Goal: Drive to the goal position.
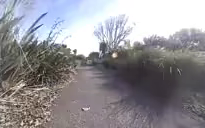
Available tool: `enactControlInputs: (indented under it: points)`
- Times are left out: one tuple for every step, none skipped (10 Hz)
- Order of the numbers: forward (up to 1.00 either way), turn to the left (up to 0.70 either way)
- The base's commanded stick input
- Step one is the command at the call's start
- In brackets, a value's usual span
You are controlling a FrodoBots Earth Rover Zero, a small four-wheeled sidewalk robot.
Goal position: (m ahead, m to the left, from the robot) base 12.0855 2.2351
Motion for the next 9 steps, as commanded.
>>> enactControlInputs:
  points:
    - [0.45, 0.00]
    - [0.45, 0.00]
    - [0.45, 0.00]
    - [0.45, 0.00]
    - [0.45, 0.00]
    - [0.45, 0.00]
    - [0.45, 0.00]
    - [0.45, -0.04]
    - [0.45, -0.11]
